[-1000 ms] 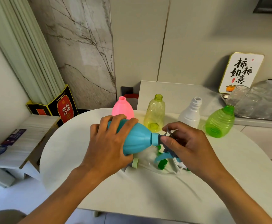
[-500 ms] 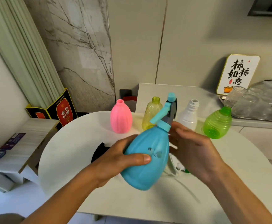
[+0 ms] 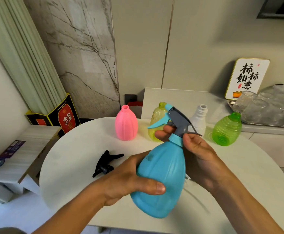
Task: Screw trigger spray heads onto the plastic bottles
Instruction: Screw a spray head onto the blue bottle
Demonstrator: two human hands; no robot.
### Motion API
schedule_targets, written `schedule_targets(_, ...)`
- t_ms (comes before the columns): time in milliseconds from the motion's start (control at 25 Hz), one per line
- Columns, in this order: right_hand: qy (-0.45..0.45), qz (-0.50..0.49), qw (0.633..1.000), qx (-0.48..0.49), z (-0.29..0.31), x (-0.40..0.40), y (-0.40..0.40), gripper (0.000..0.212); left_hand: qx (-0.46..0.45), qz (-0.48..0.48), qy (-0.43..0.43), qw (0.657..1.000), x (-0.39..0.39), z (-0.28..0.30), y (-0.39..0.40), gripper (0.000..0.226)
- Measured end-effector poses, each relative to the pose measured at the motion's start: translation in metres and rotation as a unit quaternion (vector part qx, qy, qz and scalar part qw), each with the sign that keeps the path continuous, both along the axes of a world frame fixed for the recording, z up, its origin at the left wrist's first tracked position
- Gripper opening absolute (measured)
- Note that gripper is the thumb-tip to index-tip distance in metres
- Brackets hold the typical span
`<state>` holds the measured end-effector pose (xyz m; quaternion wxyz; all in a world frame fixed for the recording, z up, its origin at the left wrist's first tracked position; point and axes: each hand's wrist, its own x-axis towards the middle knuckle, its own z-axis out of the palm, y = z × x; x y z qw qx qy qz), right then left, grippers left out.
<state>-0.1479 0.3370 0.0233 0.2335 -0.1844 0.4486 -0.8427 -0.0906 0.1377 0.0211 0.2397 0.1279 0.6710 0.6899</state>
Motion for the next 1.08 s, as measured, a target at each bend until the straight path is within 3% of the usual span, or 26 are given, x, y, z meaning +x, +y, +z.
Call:
schedule_targets(120,0.003,0.044,0.999,-0.013,0.002,-0.002,-0.003,0.048,0.025,-0.006,-0.033,0.999,0.001,-0.002,-0.004,0.064)
schedule_targets(240,0.009,0.011,1.0,-0.001,0.003,0.0,-0.006,0.04,0.048,0.015,-0.029,0.998,0.002,-0.005,-0.001,0.065)
schedule_targets(480,0.004,-0.066,0.997,0.033,0.005,0.008,-0.006,0.046,0.055,0.03,0.003,0.998,0.003,-0.005,0.005,0.063)
schedule_targets(840,0.006,-0.096,0.994,0.047,0.007,0.01,-0.005,0.04,0.042,0.024,0.005,0.999,-0.002,-0.008,0.003,0.063)
schedule_targets(960,0.019,-0.155,0.983,0.097,0.004,0.008,-0.011,0.03,-0.054,0.068,0.048,0.995,-0.007,-0.008,-0.001,0.071)
schedule_targets(1080,0.067,-0.233,0.952,0.19,0.0,0.008,-0.021,0.032,-0.237,0.123,0.18,0.947,-0.004,-0.009,0.006,0.094)
